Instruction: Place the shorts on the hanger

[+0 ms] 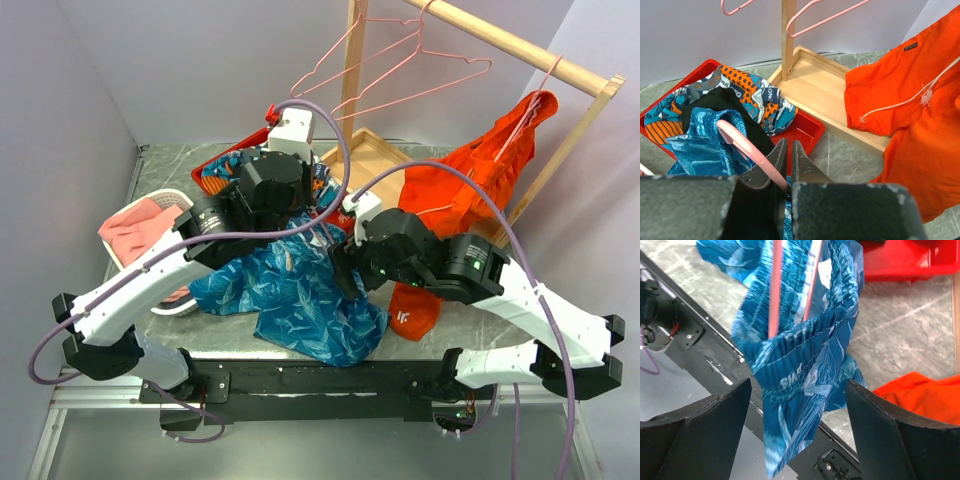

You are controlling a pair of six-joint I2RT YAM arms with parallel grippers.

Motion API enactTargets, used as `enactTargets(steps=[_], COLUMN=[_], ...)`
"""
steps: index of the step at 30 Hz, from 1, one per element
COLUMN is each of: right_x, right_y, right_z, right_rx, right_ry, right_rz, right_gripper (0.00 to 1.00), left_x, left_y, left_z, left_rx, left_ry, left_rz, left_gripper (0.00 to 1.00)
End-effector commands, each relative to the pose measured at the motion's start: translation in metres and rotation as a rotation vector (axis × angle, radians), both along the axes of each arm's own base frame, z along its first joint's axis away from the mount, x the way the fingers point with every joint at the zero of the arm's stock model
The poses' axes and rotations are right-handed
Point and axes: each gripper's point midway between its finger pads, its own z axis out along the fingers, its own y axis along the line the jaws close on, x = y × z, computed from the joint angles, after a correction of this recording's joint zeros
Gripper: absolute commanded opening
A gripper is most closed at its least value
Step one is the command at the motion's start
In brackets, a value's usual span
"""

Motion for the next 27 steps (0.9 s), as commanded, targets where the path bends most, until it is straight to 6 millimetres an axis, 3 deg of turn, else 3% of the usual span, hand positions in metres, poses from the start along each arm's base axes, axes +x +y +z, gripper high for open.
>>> enactTargets(steps=[1, 5, 9, 10, 12, 13, 16, 17, 20, 22, 23, 27], right_x=[0.009, 0.016, 0.021, 0.023, 0.026, 0.028, 0.032, 0.032, 0.032, 0.032, 0.033, 0.034], right_y=[0.0, 0.008, 0.018, 0.018, 0.02, 0.017, 0.016, 0.016, 0.011, 0.007, 0.003, -0.003], right_z=[-0.004, -0.002, -0.004, -0.007, -0.008, -0.013, -0.01, -0.009, 0.002, 0.008, 0.01, 0.012], right_rx=[-0.015, 0.004, 0.036, 0.033, 0.053, 0.048, 0.097, 0.112, 0.17, 0.193, 0.192, 0.186], right_ry=[-0.018, -0.016, -0.016, -0.014, -0.015, -0.021, -0.037, -0.038, -0.053, -0.063, -0.065, -0.071], right_rz=[-0.061, -0.096, -0.115, -0.129, -0.161, -0.182, -0.217, -0.231, -0.255, -0.268, -0.281, -0.315], right_gripper=[0.81, 0.75, 0.57, 0.41, 0.22, 0.02, 0.0, 0.0, 0.0, 0.0, 0.0, 0.0], left_x=[-0.005, -0.006, -0.008, -0.009, -0.009, -0.009, -0.008, -0.008, -0.008, -0.009, -0.009, -0.012], left_y=[-0.004, -0.011, -0.015, -0.017, -0.019, -0.021, -0.023, -0.022, -0.023, -0.023, -0.022, -0.017], left_z=[0.033, 0.03, 0.029, 0.028, 0.027, 0.025, 0.023, 0.024, 0.031, 0.034, 0.041, 0.054], left_rx=[-0.108, -0.108, -0.112, -0.114, -0.115, -0.109, -0.102, -0.104, -0.117, -0.121, -0.134, -0.14], left_ry=[-0.044, -0.035, -0.034, -0.031, -0.03, -0.029, -0.029, -0.031, -0.039, -0.044, -0.05, -0.05], left_rz=[-0.019, -0.03, -0.037, -0.045, -0.05, -0.052, -0.051, -0.05, -0.055, -0.058, -0.057, -0.058], left_gripper=[0.01, 0.01, 0.01, 0.01, 0.01, 0.01, 0.01, 0.04, 0.32, 0.45, 0.65, 0.8])
